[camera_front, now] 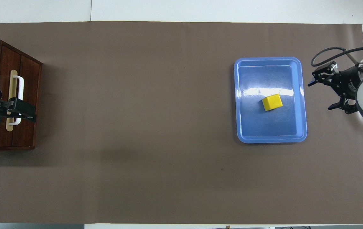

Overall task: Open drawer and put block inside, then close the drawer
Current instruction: 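Move the right gripper over the yellow cube in the blue tray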

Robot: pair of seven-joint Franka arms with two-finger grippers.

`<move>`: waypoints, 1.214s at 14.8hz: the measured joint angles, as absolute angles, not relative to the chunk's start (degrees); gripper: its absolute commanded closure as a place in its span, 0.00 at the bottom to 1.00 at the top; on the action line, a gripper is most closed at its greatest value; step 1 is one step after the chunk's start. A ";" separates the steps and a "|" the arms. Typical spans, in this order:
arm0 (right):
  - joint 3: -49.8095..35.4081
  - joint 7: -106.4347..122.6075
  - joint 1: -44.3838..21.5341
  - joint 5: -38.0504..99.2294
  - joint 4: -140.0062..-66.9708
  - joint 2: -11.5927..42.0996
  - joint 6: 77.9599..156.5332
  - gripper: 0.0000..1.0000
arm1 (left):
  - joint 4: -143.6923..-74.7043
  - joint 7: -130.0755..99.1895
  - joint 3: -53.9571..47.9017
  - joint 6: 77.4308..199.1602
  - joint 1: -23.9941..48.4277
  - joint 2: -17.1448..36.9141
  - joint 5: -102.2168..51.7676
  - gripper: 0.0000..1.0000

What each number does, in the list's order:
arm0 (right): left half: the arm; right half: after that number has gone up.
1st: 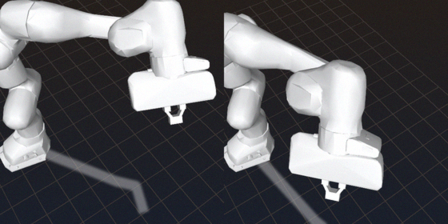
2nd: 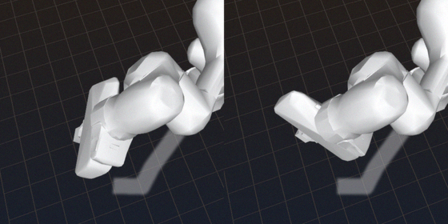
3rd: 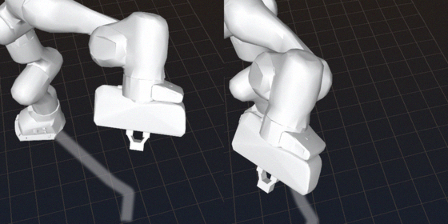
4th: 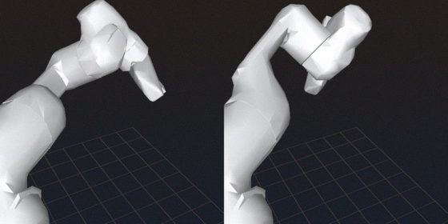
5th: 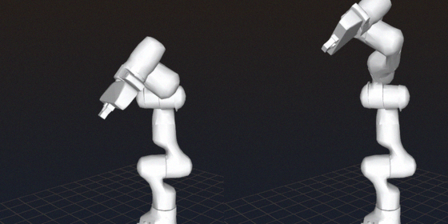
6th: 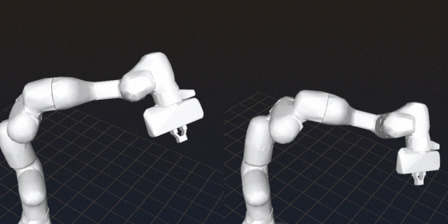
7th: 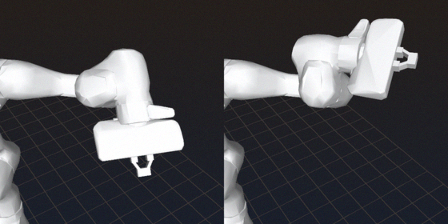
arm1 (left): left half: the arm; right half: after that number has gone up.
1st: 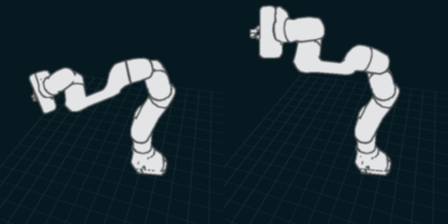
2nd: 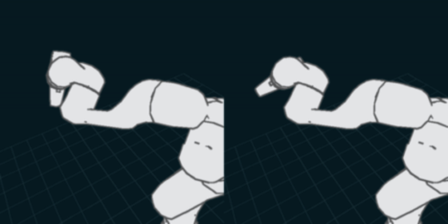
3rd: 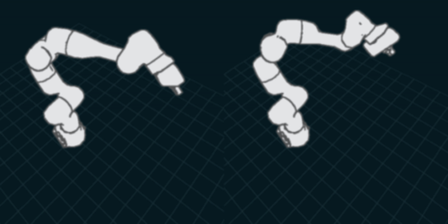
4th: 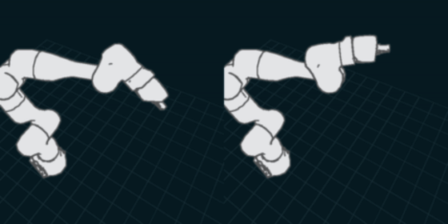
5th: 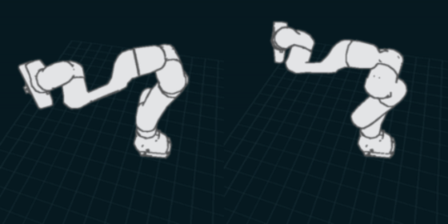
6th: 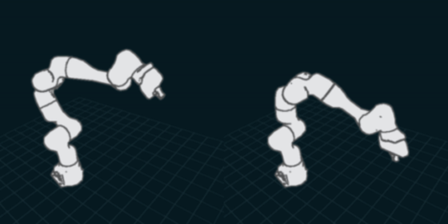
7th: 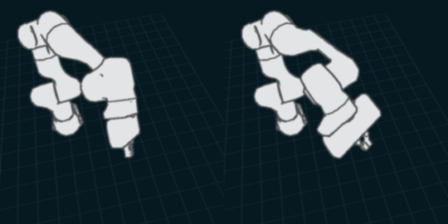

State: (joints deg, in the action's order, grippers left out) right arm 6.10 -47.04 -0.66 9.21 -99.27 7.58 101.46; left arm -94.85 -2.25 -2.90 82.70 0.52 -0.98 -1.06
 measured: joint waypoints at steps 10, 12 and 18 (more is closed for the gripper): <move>6.62 -55.23 4.07 31.15 -98.71 19.71 105.61 0.03 | -94.75 -2.29 -2.73 83.88 0.43 -1.20 -1.06 0.00; 6.63 -55.20 5.02 33.21 -98.76 22.33 105.73 0.03 | -94.72 -2.59 -2.55 84.64 0.39 -1.36 -1.06 0.00; 6.27 -50.55 4.66 33.43 -101.40 24.15 107.56 0.03 | -98.91 -3.91 -3.08 96.88 2.17 -1.16 10.30 0.00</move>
State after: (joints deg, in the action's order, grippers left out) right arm 6.27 -50.55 4.66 33.43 -101.40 24.15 107.56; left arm -98.91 -3.91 -3.08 96.88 2.17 -1.16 10.30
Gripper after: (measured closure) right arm 0.026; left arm 0.000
